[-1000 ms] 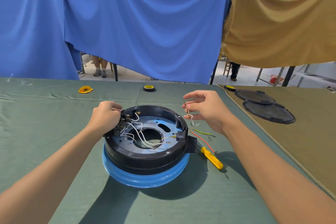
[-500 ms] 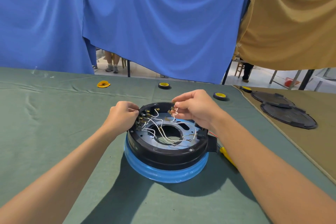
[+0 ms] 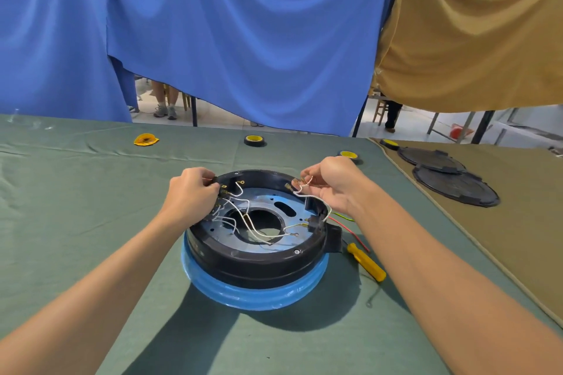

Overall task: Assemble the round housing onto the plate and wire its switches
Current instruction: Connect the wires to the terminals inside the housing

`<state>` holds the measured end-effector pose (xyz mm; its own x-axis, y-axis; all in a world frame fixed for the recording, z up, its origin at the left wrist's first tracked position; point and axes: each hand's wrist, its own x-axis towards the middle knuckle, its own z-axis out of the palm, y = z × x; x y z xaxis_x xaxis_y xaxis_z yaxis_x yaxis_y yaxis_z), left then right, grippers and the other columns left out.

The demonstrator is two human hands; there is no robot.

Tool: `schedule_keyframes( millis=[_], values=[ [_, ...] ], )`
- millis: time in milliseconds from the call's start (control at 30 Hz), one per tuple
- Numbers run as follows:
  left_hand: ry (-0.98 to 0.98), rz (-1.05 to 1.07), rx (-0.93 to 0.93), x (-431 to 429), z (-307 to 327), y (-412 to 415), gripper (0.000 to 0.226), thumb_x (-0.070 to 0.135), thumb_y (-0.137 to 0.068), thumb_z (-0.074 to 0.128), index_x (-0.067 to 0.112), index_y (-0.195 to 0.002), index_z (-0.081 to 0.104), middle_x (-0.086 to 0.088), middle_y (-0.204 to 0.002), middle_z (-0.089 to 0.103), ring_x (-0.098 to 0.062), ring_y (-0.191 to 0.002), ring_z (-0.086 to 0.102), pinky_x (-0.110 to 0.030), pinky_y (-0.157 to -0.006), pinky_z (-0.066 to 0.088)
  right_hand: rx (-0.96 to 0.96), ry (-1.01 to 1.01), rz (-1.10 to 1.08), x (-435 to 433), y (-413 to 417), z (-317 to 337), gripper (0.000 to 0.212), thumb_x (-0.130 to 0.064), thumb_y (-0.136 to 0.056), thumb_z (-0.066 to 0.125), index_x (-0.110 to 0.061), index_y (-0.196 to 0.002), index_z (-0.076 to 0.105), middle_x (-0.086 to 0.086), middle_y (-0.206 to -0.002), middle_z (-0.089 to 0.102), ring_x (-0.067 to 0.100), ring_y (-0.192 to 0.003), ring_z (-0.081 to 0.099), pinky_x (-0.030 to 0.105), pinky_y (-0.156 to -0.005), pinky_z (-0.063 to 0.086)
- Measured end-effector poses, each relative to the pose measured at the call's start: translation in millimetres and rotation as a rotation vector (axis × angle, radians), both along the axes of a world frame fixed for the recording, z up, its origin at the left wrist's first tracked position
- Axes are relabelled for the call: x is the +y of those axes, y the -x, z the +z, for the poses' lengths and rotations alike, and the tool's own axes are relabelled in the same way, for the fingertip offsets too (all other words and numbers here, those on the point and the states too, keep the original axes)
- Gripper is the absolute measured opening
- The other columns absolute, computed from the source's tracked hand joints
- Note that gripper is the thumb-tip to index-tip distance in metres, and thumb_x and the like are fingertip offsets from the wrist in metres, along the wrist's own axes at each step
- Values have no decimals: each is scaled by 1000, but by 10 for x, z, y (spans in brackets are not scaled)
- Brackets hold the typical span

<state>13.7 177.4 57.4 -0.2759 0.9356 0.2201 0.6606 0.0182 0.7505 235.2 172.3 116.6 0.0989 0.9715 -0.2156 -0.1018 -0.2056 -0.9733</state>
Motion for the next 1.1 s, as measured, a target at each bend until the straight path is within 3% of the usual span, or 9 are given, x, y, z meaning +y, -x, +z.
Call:
schedule_keyframes(
  millis=[67,167,333,533,700,800,867,967,1100],
  values=[
    [-3,0,-10,-15,-1,10,28,11,-96,57,3,-120,68,-15,-116,70,-31,-114,59,-26,-84,40,-21,-12,56,7,75,-18,23,13,-93,44,16,-112,57,16,-93,50,23,-75,57,31,-62,60],
    [0,-9,-21,-27,19,30,24,11,-97,56,3,-113,71,-15,-108,71,-28,-104,59,-26,-81,40,-74,-35,166,11,251,-45,19,12,-94,47,12,-100,65,17,-85,58,22,-69,64,24,-53,57],
    [10,4,-69,-17,-4,73,24,18,-99,55,6,-106,75,-10,-91,71,-26,-91,61,-28,-72,41,-119,4,218,61,593,-157,8,10,-90,57,10,-91,65,18,-77,65,20,-57,67,25,-53,58],
    [-21,39,-191,-14,-99,75,19,21,-96,61,14,-92,78,-1,-77,67,-21,-85,59,-31,-64,40,-220,42,215,148,838,-220,7,10,-89,60,10,-93,66,20,-78,66,23,-57,68,27,-52,59],
    [-75,71,-261,17,-156,88,18,24,-93,65,16,-104,79,14,-71,63,2,-73,56,-4,-51,35,-398,-65,152,254,956,-133,6,3,-90,63,6,-91,68,20,-86,70,23,-66,70,30,-59,61],
    [-94,92,-312,27,-174,86,20,24,-91,69,15,-106,78,5,-81,72,-6,-80,64,-8,-60,40,-574,-94,114,331,1013,-141,9,-4,-90,65,1,-88,71,14,-84,73,16,-64,64,30,-67,60],
    [-94,103,-323,32,-172,82,20,24,-90,70,13,-106,77,0,-85,73,-13,-86,65,-15,-66,42,-538,-24,161,329,1029,-185,10,-2,-91,63,4,-90,70,15,-83,73,13,-58,60,25,-61,56],
    [-91,98,-304,32,-173,74,18,24,-92,68,14,-104,78,6,-76,65,-12,-82,60,-10,-59,36,-416,74,201,308,1020,-244,11,4,-90,60,9,-97,67,17,-80,69,12,-53,60,18,-51,52],
    [-98,95,-302,13,-163,73,20,23,-92,67,14,-106,78,1,-89,73,-14,-90,62,-18,-67,41,-218,168,211,309,1012,-237,13,12,-90,55,13,-102,62,19,-84,64,13,-50,62,16,-42,50]
  ],
)
